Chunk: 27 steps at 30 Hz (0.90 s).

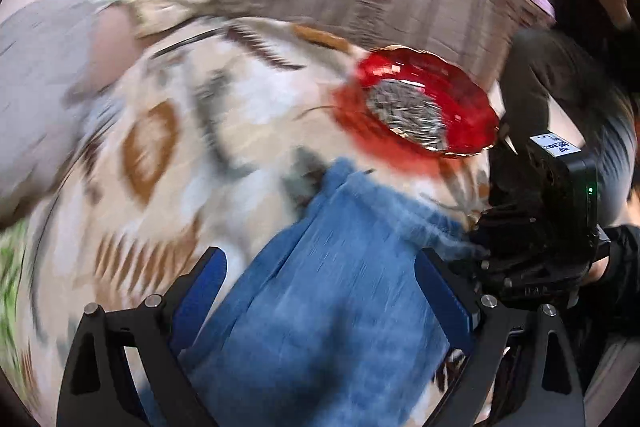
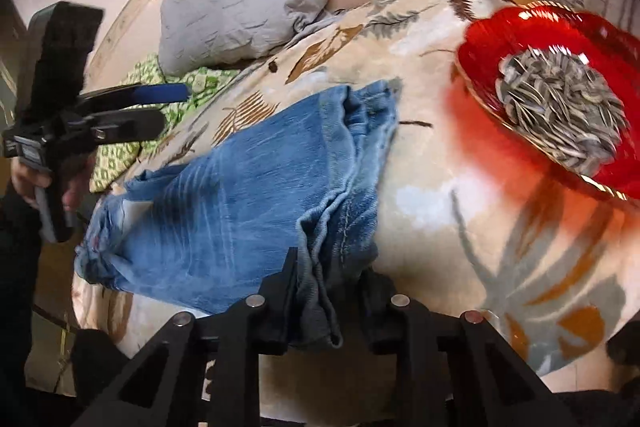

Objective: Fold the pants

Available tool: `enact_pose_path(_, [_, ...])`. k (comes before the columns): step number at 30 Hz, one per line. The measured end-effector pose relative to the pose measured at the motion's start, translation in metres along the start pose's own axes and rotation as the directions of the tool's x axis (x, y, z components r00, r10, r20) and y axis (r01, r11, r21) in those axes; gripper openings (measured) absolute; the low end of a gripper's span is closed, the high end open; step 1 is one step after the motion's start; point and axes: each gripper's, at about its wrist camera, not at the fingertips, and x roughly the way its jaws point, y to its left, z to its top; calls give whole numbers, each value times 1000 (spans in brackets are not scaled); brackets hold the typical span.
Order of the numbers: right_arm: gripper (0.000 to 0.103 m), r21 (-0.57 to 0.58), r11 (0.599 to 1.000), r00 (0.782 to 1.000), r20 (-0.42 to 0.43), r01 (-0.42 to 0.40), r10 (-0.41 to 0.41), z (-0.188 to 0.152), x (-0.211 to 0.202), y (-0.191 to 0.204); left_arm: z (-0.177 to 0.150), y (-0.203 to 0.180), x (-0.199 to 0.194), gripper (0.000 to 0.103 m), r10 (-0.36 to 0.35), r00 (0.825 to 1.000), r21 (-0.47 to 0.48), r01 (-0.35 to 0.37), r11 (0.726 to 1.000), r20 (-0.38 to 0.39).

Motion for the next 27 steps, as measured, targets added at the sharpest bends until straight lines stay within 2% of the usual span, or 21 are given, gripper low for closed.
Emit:
enact_pose_path(3, [26, 15, 1000, 1000, -1, -3, 3, -3, 1, -3, 24, -6, 33, 95, -25, 999, 40, 26, 999, -30])
enact_pose_path(6, [26, 34, 999, 1000, 1, -14, 14, -5, -1, -4, 40, -3, 68, 95, -47, 994, 32, 50, 998, -97])
enact_pose_path(7, [26, 42, 999, 1000, 1, -19, 19, -4, -2, -8, 42, -1, 76, 92, -57, 991, 28, 60, 998, -120])
enact_pose_path(9, [26, 52, 998, 1000, -1, -26, 26, -5, -3, -9, 44, 0, 92, 73, -81, 982, 25, 87, 996, -169])
enact_pose_path(10, [26, 51, 998, 1000, -2, -25, 26, -5, -2, -9, 43, 0, 98, 45, -110, 974, 19, 117, 993, -200])
enact_pose_path(11, [26, 51, 998, 1000, -2, -26, 26, -5, -2, -9, 42, -1, 104, 31, -121, 967, 14, 127, 992, -223])
enact_pose_path(13, [26, 59, 998, 1000, -4, -27, 27, -3, 0, -10, 41, -1, 112, 28, -124, 961, 3, 128, 992, -248])
enact_pose_path(16, [26, 67, 997, 1000, 2, -26, 26, -2, -1, -10, 45, 2, 110, 14, -127, 963, -26, 124, 992, -237])
enact_pose_path(19, [25, 44, 999, 999, 41, 9, -11, 3, -11, -4, 57, 7, 94, 13, -139, 976, -48, 133, 990, -167])
enact_pose_path(21, [24, 30, 999, 995, 89, 38, -41, 9, -23, -1, 67, 10, 90, 13, -152, 978, -66, 144, 987, -142])
enact_pose_path(24, [24, 27, 996, 992, 85, 90, -92, 15, -24, -2, 74, 10, 103, 13, -124, 974, -72, 112, 991, -191])
enact_pose_path(27, [24, 27, 994, 992, 67, 109, -111, 14, -21, -1, 75, 10, 100, 13, -123, 975, -85, 109, 990, -184])
